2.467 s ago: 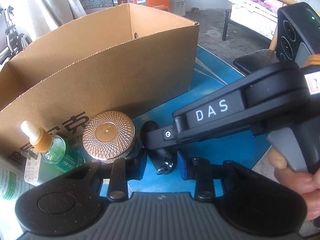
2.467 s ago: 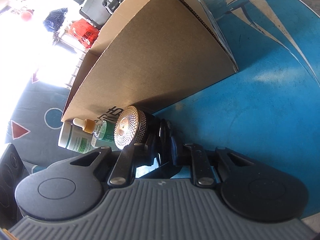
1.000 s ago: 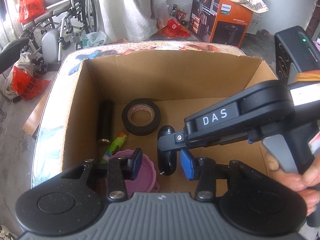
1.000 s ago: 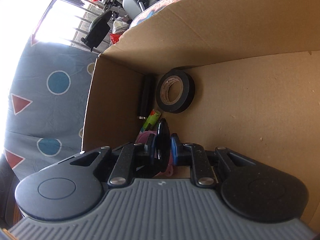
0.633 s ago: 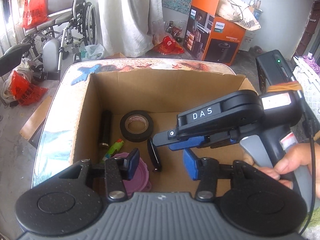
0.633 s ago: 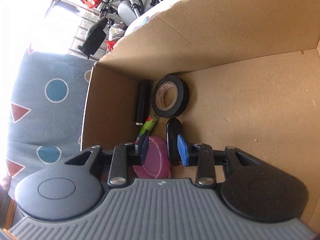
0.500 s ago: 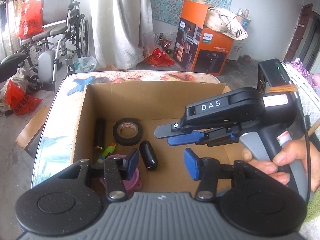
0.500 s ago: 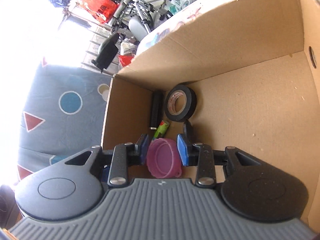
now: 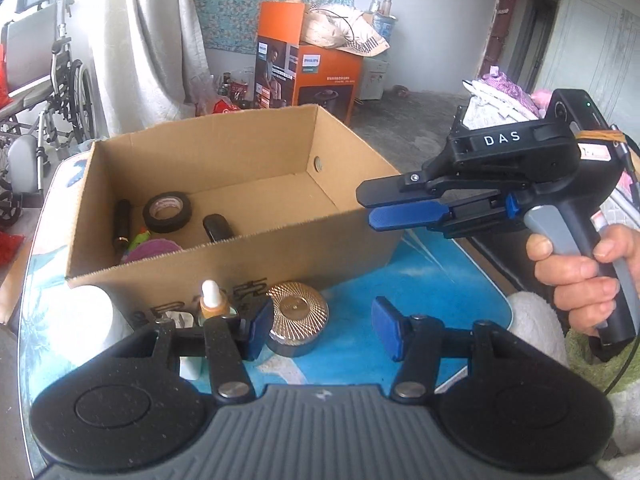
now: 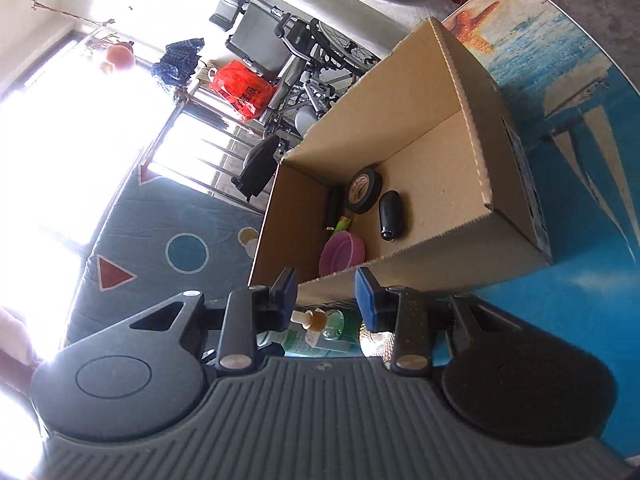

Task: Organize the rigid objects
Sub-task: 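Move the right gripper to the lid of the gold-lidded jar, then grasp the gold lid with the right gripper and lift the jar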

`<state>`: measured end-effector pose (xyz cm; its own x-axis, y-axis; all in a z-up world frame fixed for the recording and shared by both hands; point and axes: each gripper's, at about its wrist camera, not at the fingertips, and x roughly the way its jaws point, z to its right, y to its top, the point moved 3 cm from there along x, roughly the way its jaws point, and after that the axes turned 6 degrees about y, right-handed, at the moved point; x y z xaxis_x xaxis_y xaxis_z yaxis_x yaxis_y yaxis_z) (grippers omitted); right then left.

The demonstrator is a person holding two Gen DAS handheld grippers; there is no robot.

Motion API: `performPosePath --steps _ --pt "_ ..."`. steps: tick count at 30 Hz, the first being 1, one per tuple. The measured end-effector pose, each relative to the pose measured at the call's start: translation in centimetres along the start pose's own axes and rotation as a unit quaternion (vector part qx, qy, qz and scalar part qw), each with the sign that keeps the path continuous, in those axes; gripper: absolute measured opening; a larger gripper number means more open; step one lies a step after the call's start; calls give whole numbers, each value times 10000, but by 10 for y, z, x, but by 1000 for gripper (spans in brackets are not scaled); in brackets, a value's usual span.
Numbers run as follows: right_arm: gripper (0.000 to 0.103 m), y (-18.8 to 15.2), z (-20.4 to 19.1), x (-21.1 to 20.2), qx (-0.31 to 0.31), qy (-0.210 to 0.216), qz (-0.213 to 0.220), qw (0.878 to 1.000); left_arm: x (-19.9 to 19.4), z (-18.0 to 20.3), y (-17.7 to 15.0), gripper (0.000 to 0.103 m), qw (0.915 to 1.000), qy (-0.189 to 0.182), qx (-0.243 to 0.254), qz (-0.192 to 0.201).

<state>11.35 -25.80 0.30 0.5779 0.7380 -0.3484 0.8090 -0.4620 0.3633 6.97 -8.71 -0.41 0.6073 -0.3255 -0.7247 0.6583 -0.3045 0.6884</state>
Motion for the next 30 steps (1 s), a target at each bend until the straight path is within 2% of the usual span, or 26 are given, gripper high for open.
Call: performPosePath --steps 3,6,8,13,21,30 --pt "32 -24 15 4 -18 -200 0 9998 22 14 -15 56 9994 151 214 -221" --pt "32 -38 28 25 -39 -448 -71 9990 44 23 -26 55 9971 510 446 -334" --pt "32 -42 33 34 -35 -505 -140 9986 56 25 -31 55 9945 791 596 -348" --pt "32 -41 37 61 -270 -724 -327 9965 77 26 -34 55 9900 1163 726 -336" --pt "32 -37 39 94 -578 -918 -522 9927 93 34 -30 56 9897 1164 780 -295" --pt "32 -40 37 86 -676 -1011 -580 9909 87 38 -36 57 9898 1014 939 -340"
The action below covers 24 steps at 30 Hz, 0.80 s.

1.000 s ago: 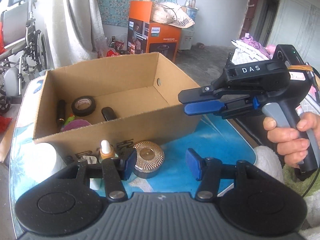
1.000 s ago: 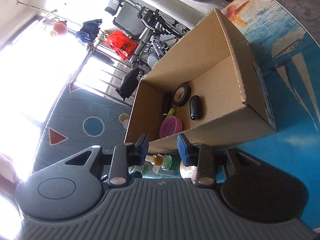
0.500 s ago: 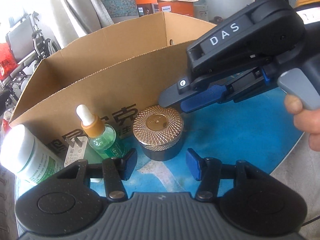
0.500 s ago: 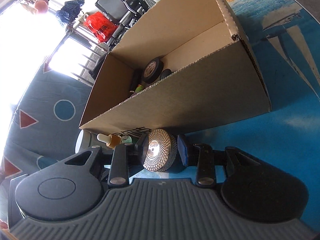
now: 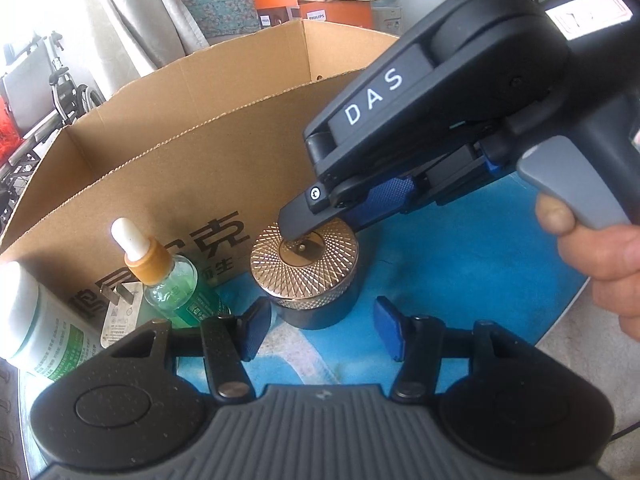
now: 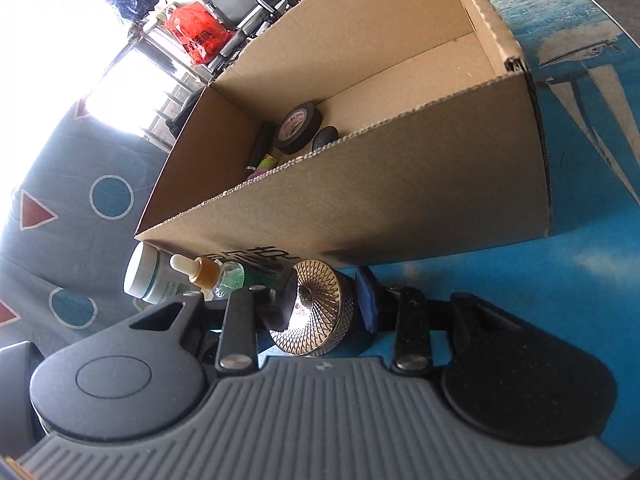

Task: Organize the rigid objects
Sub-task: 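Grasp the gold lid with the right gripper and lift the jar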

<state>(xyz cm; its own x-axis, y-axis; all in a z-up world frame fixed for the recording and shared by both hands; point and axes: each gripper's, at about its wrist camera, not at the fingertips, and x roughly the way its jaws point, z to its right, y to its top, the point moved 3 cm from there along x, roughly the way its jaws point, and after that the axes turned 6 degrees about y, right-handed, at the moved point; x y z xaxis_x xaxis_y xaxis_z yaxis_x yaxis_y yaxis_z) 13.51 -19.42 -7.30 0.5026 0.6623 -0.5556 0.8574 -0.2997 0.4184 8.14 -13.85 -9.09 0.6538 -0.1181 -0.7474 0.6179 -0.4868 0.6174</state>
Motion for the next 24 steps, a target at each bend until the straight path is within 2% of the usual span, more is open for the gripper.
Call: performPosePath --steps 11,19,24 --pt "32 -21 15 -36 124 -80 162 9998 -10 19 -3 57 9991 -307 307 -33" --pt "32 -28 23 -45 186 -15 221 9996 -3 23 -2 57 9988 -173 445 -68" --pt "32 -29 26 -42 276 91 212 9994 17 24 15 57 9992 -154 363 -119"
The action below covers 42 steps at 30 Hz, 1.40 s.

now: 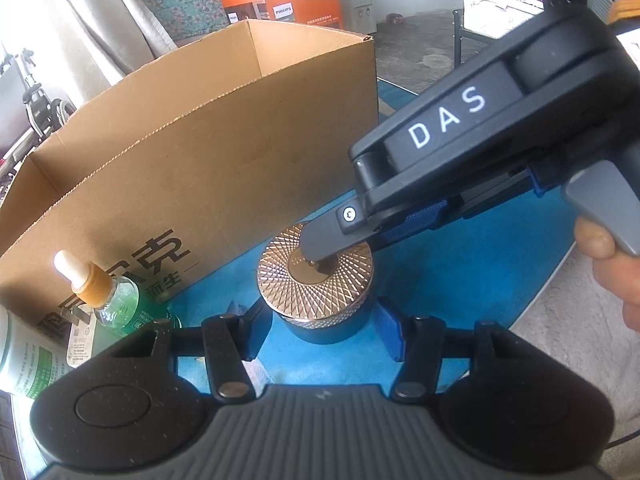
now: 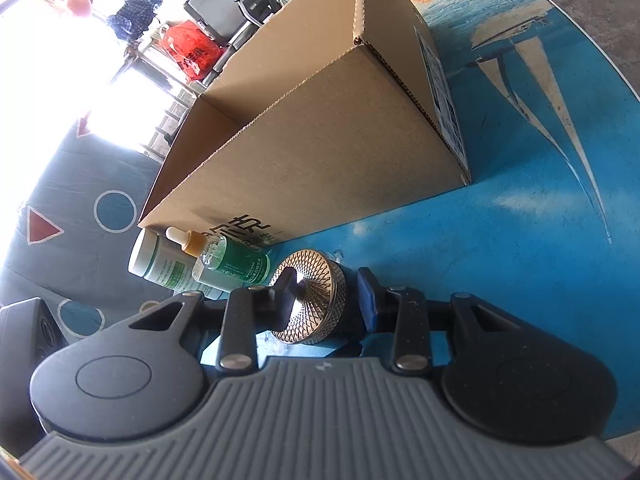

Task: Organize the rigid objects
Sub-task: 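Grasp the gold lid with the right gripper and lift the jar, then lower the gold-lidded jar into the box and open the right gripper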

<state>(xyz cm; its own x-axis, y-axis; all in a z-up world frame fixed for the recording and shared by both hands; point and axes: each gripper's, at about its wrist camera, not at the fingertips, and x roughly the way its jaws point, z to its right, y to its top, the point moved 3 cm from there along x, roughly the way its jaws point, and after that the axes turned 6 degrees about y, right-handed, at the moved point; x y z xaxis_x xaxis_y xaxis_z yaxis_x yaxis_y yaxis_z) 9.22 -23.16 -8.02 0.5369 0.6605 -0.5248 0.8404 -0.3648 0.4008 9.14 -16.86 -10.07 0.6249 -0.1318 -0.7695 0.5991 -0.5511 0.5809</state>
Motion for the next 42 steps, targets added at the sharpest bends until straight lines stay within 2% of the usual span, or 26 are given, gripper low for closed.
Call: performPosePath --steps 7,19,23,28,32,36,42 --pt "36 -1 5 3 85 110 -9 9999 9 -4 6 58 9999 -74 -116 74" --pt "36 -5 -5 0 -102 9 22 9999 -6 -3 0 57 9996 -128 -223 121" --pt "36 -6 -16 -7 -202 -9 74 9998 -20 -8 -2 57 9993 -95 -275 246" --pt "36 -1 -49 -32 -587 68 340 9977 -55 -21 10 57 9975 10 -347 619" --pt "36 17 -79 -49 -980 197 586 9933 -80 -40 33 57 9945 123 -468 924" --pt "36 51 -109 -59 -1383 296 653 9878 -95 -63 64 57 9924 159 -649 1036" --pt "36 119 -134 -40 -1717 233 418 9840 -75 -109 119 57 9932 99 -924 701"
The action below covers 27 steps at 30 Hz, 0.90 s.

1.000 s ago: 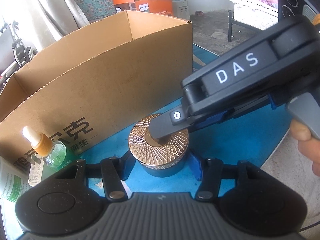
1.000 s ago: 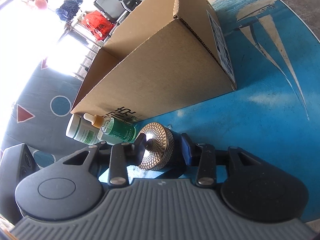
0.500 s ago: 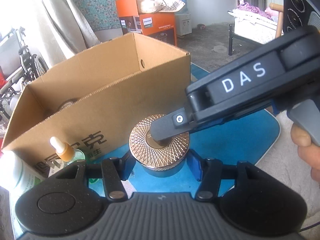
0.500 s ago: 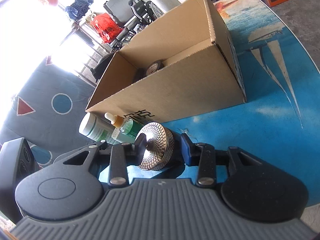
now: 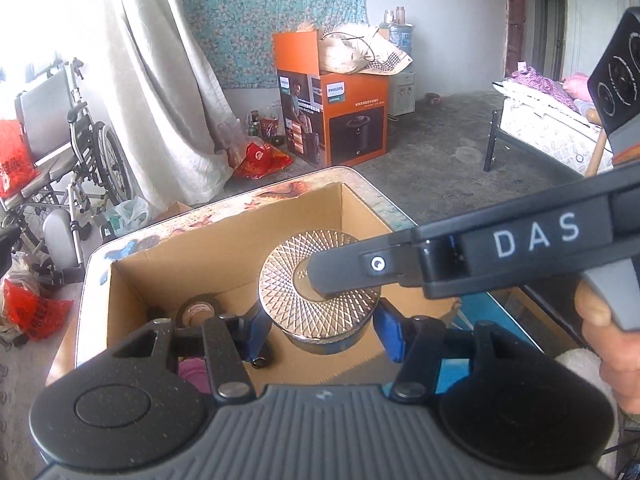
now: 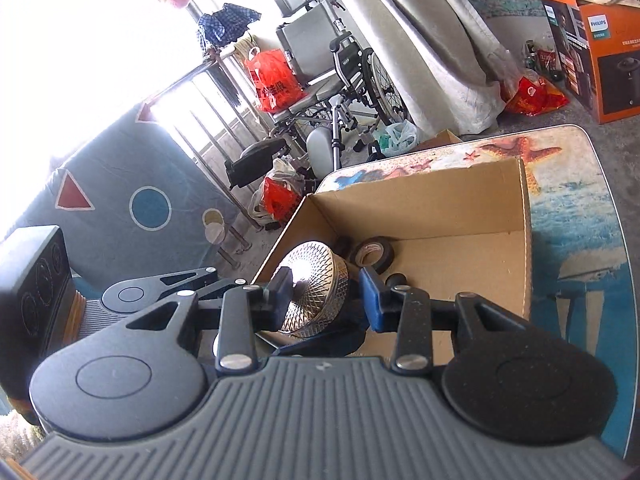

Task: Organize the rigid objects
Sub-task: 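Lower the gold-lidded jar into the box and open the right gripper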

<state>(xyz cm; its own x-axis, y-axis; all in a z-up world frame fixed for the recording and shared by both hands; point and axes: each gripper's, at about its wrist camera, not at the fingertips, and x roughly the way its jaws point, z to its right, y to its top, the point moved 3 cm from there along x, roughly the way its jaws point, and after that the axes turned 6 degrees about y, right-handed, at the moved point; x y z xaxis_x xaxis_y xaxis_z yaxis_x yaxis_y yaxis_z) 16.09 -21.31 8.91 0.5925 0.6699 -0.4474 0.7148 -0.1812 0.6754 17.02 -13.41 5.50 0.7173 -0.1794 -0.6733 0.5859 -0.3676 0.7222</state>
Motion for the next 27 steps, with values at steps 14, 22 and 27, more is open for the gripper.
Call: performPosePath --steps 14,22,27 --pt "37 82 92 162 772 -547 -1651 9817 166 -70 31 57 9745 -240 -921 -2034" --pt "37 75 130 215 965 -723 -2108 9701 218 -76 21 57 9597 -165 -1140 -2565" --pt "37 70 145 229 1122 -710 -2198 9665 234 -77 17 57 9580 -66 -1072 -2660"
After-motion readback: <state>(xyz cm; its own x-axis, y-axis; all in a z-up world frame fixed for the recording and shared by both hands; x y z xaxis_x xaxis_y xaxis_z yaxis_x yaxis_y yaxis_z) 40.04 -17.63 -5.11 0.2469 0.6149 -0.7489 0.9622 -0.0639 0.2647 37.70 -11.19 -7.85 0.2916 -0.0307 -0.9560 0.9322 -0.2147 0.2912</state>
